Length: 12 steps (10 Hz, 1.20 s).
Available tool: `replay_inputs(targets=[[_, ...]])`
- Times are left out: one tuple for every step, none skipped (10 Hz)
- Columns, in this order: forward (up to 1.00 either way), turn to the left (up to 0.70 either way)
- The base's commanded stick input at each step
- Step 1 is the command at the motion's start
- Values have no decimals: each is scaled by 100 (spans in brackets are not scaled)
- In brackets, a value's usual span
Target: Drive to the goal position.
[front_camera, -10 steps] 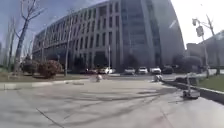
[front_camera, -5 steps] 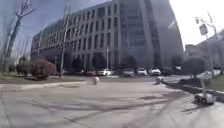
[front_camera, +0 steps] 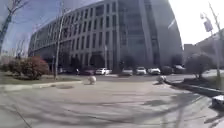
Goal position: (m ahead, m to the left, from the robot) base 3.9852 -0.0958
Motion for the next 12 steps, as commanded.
replay_inputs(targets=[[100,43],[100,43],[100,43],[100,43],[100,36],[100,27],[100,19],[100,11],[100,3],[100,3],[100,3],[100,3]])
